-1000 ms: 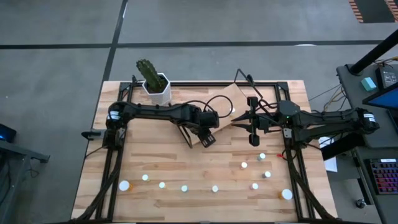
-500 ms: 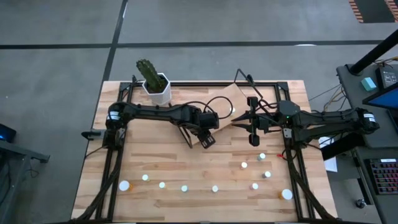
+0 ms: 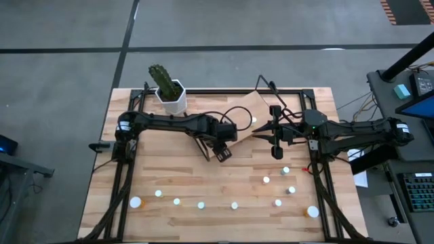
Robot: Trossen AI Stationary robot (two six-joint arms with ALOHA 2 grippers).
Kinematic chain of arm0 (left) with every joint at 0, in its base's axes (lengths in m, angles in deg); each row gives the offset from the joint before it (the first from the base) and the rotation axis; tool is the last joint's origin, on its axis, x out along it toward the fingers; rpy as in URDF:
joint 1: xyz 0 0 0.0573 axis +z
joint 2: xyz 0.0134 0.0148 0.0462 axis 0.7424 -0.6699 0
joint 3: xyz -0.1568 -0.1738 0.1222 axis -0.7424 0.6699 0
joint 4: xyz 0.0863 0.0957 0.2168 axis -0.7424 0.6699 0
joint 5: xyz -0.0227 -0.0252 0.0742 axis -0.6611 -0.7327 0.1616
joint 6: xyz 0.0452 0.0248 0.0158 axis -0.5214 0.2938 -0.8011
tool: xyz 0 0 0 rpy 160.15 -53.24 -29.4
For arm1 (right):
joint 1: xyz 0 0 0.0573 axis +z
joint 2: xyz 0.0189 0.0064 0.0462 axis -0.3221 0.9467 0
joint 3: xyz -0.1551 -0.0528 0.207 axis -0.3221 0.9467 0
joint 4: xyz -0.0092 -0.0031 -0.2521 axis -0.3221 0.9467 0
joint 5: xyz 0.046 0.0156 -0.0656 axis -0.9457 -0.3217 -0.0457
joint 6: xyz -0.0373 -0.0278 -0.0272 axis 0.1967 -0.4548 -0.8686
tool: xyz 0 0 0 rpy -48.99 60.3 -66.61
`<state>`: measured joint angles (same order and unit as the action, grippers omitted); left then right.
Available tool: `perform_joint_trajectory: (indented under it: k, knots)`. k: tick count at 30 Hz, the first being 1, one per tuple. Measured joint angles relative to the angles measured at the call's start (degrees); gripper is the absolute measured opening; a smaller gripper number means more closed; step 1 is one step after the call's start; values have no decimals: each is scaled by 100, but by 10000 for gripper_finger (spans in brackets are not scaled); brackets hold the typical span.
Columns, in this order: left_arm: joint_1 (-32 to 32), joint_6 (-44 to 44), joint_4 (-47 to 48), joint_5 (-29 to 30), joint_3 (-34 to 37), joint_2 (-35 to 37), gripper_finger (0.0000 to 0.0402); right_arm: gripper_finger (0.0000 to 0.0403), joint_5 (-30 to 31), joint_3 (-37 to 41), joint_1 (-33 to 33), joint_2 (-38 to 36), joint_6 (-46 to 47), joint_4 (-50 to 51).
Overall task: Pick and place medicine bottles onto shelf by color
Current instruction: Put the pink pill bottle on the shelf
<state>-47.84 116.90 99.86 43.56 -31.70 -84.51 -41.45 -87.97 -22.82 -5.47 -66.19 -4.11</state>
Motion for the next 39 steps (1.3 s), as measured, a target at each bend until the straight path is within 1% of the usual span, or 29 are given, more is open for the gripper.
perform_joint_trajectory:
  k: [9, 14, 17, 22, 39]
  knots:
    - [0, 0, 23, 57, 49, -13, 116, 54, 0, 0, 0, 0, 0, 1]
    - [55, -60, -325, 68, 247, -23, 116, 54, 0, 0, 0, 0, -17, 0]
    - [141, -239, -424, 81, 313, -26, 116, 54, 0, 0, 0, 0, -11, 0]
    - [243, -302, -414, 85, 451, -28, 116, 54, 0, 0, 0, -2, -13, 0]
    - [247, -295, -422, 83, 763, -28, 116, 54, 0, 0, 0, -2, -15, 0]
